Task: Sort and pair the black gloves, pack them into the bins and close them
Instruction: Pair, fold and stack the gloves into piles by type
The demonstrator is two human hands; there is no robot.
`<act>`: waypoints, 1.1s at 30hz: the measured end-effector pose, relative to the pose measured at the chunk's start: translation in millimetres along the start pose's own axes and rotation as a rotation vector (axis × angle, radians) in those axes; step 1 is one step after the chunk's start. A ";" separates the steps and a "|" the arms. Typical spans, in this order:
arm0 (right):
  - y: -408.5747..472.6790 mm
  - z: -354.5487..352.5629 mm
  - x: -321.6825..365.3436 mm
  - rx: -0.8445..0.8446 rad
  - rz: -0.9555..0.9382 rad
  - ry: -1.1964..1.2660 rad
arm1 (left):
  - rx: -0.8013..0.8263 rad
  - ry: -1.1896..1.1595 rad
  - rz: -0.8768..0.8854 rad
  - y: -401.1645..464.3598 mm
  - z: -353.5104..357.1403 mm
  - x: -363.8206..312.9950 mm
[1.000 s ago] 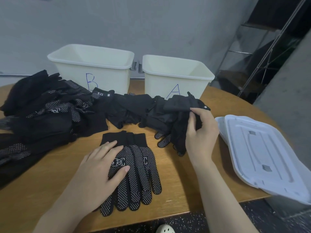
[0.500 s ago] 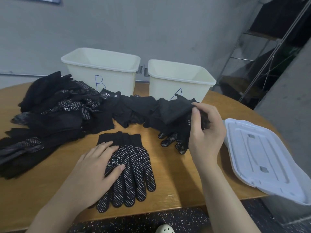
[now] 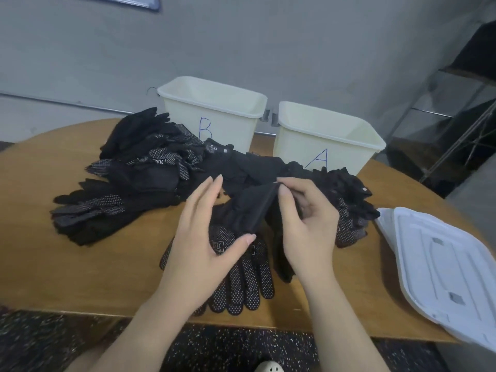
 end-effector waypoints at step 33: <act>-66.2 83.4 -2.8 0.706 0.130 -0.157 | -0.397 -0.431 -0.375 15.9 -90.6 47.1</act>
Point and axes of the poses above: each hand's wrist, its own y-axis towards the middle knuckle, its own z-axis out of the palm, x = y × z, the point moved 10 cm from there along y, towards the middle knuckle, and after that the axes turned 14 degrees about -x, right-handed, at the moved point
